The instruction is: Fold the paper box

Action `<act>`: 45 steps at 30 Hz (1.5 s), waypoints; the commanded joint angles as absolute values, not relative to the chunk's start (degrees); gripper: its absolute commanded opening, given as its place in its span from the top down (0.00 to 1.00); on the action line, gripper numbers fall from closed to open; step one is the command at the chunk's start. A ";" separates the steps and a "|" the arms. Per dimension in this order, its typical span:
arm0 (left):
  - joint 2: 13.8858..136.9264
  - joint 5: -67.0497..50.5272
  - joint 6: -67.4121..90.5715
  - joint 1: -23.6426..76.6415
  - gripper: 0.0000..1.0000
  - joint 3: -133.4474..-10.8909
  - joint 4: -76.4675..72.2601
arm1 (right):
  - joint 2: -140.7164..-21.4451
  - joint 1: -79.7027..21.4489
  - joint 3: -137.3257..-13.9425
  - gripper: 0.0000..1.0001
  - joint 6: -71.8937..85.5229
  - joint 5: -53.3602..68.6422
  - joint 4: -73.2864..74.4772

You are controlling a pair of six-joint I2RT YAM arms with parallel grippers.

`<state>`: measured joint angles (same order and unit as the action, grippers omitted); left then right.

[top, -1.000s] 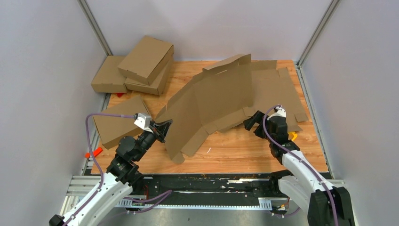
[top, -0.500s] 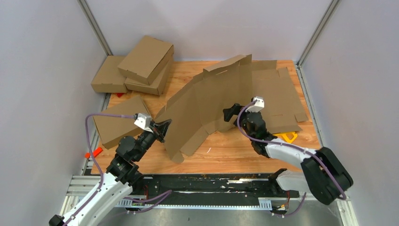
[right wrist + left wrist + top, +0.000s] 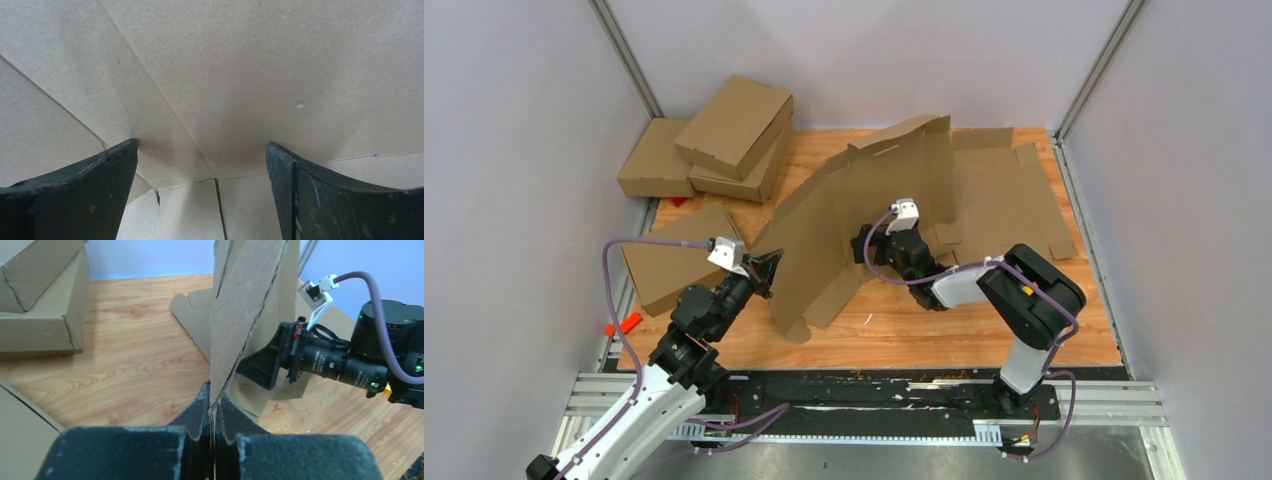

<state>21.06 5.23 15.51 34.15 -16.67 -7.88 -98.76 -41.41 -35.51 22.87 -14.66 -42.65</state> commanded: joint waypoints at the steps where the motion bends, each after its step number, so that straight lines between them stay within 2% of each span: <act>1: 20.51 6.30 13.04 34.45 1.00 -17.64 -8.09 | -103.48 -42.27 -43.07 0.00 19.73 -14.11 -41.08; 8: 18.76 6.72 13.10 34.45 1.00 -16.85 -7.65 | -97.80 -42.55 -36.93 0.00 17.80 -22.36 -46.68; 16: 18.42 5.78 13.17 34.42 1.00 -16.70 -7.67 | -85.05 -42.46 -30.07 0.00 19.32 -27.47 -43.97; 19: 18.38 5.09 13.30 34.45 1.00 -16.61 -7.78 | -79.12 -42.36 -30.43 0.00 20.37 -30.82 -33.86; 23: 18.77 3.36 13.66 34.43 1.00 -16.10 -8.58 | -75.49 -42.25 -38.20 0.02 25.79 -43.65 -4.78; 25: 19.10 2.59 13.92 34.41 1.00 -16.04 -8.80 | -72.26 -41.72 -37.86 0.04 27.18 -45.75 0.99; 28: 19.25 1.52 14.19 34.40 1.00 -15.91 -8.89 | -62.51 -38.08 -30.91 0.05 27.81 -35.98 -2.58; 30: 19.26 1.16 14.36 34.42 1.00 -15.85 -8.97 | -55.16 -32.24 -25.13 0.05 30.16 -28.70 -5.47; 33: 19.40 0.75 14.50 34.40 1.00 -15.72 -8.88 | -46.80 -26.01 -19.13 0.13 33.00 -22.94 -7.19; 34: 19.49 0.47 14.49 34.42 1.00 -15.78 -8.97 | -44.02 -24.88 -18.05 0.14 32.34 -22.65 -6.67; 36: 19.57 0.35 14.54 34.43 1.00 -15.85 -9.09 | -41.62 -21.77 -19.29 0.05 29.61 -19.38 -2.00; 38: 19.53 -0.73 14.53 34.45 1.00 -15.92 -9.14 | -42.54 -17.35 -22.50 0.03 28.01 -13.84 3.49; 41: 19.40 -2.22 14.43 34.40 1.00 -15.94 -9.27 | -47.98 -9.53 -25.06 0.09 27.80 -0.17 2.80; 42: 19.15 -2.93 14.42 34.40 1.00 -15.93 -9.54 | -50.45 -6.72 -25.56 0.02 29.15 5.45 1.27; 43: 18.96 -3.66 14.27 34.42 1.00 -15.96 -9.75 | -53.51 -4.21 -26.31 0.01 31.01 9.48 0.58; 45: 18.34 -4.73 13.92 34.45 1.00 -15.99 -9.76 | -59.55 -1.26 -28.63 0.03 33.38 16.04 -3.69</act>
<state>19.05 -0.51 14.94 34.15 -16.16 -9.02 -50.96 -6.90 -24.14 29.61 -3.95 0.97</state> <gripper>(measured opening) 0.028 0.987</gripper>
